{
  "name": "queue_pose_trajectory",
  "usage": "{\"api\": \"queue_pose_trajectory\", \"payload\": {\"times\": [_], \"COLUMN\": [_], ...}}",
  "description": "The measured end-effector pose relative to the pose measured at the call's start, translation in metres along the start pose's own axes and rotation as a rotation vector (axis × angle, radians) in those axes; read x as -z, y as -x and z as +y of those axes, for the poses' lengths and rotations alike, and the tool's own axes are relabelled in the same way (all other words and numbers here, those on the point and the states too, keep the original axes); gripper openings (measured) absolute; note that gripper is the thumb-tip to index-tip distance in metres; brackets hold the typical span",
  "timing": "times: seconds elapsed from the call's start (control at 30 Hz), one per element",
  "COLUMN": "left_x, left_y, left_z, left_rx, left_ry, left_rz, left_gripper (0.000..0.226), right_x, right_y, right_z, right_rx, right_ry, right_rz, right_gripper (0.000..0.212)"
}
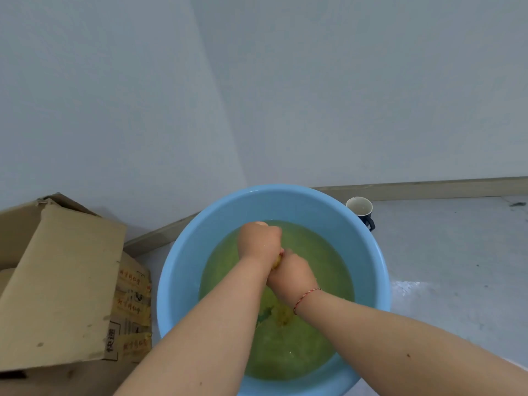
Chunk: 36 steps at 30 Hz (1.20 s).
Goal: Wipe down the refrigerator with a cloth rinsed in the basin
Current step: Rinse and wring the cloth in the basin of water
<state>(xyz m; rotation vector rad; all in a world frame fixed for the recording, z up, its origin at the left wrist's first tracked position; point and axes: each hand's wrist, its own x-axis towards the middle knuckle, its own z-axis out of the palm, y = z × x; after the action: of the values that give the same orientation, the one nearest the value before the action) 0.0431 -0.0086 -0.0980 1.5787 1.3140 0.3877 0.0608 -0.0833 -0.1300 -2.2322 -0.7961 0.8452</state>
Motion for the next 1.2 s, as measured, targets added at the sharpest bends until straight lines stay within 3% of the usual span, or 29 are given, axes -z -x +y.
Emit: {"api": "queue_pose_trajectory", "payload": {"times": [0.1, 0.17, 0.23, 0.33, 0.47, 0.53, 0.67, 0.73, 0.8, 0.87, 1.0, 1.07, 1.2], "left_x": [0.007, 0.016, 0.025, 0.031, 0.045, 0.050, 0.054, 0.058, 0.062, 0.065, 0.060, 0.058, 0.058], "left_y": [-0.003, -0.004, -0.004, -0.005, -0.008, -0.009, -0.008, -0.010, -0.012, -0.009, -0.004, -0.002, -0.003], "left_z": [0.001, 0.003, 0.005, 0.002, 0.005, 0.003, -0.002, -0.004, -0.005, -0.002, 0.003, 0.004, 0.009], "left_rx": [0.061, 0.169, 0.273, 0.231, 0.112, 0.072, 0.034, 0.035, 0.045, 0.070, 0.040, 0.014, -0.085], "left_ry": [0.207, 0.332, 0.375, 0.436, 0.586, 0.579, 0.469, 0.409, 0.383, 0.394, 0.378, 0.373, 0.308], "left_rz": [-0.030, -0.141, -0.280, -0.312, -0.344, -0.377, -0.408, -0.425, -0.484, -0.509, -0.538, -0.575, -0.556], "left_gripper": [0.021, 0.029, 0.039, 0.035, 0.028, 0.040, 0.065, 0.062, 0.048, 0.044, 0.047, 0.050, 0.055], "right_x": [0.015, 0.027, 0.040, 0.057, 0.074, 0.077, 0.081, 0.091, 0.101, 0.100, 0.080, 0.075, 0.075], "right_y": [-0.001, -0.004, -0.007, -0.009, -0.015, -0.017, -0.022, -0.020, -0.020, -0.022, -0.023, -0.023, -0.026], "right_z": [-0.002, -0.004, -0.010, -0.015, -0.008, -0.007, -0.005, -0.002, 0.000, 0.000, -0.006, -0.009, -0.016], "right_rx": [-0.004, 0.028, 0.047, 0.083, -0.013, -0.124, -0.278, -0.341, -0.263, -0.132, -0.016, -0.014, 0.028], "right_ry": [0.045, -0.011, -0.111, -0.169, -0.599, -0.761, -0.838, -1.135, -1.463, -1.430, -1.052, -1.050, -1.100], "right_rz": [0.026, 0.059, 0.054, -0.076, -0.270, -0.252, -0.165, -0.228, -0.333, -0.356, -0.280, -0.252, -0.250], "right_gripper": [0.036, 0.047, 0.050, 0.042, 0.019, 0.018, 0.017, 0.029, 0.055, 0.067, 0.035, 0.021, 0.023]}}
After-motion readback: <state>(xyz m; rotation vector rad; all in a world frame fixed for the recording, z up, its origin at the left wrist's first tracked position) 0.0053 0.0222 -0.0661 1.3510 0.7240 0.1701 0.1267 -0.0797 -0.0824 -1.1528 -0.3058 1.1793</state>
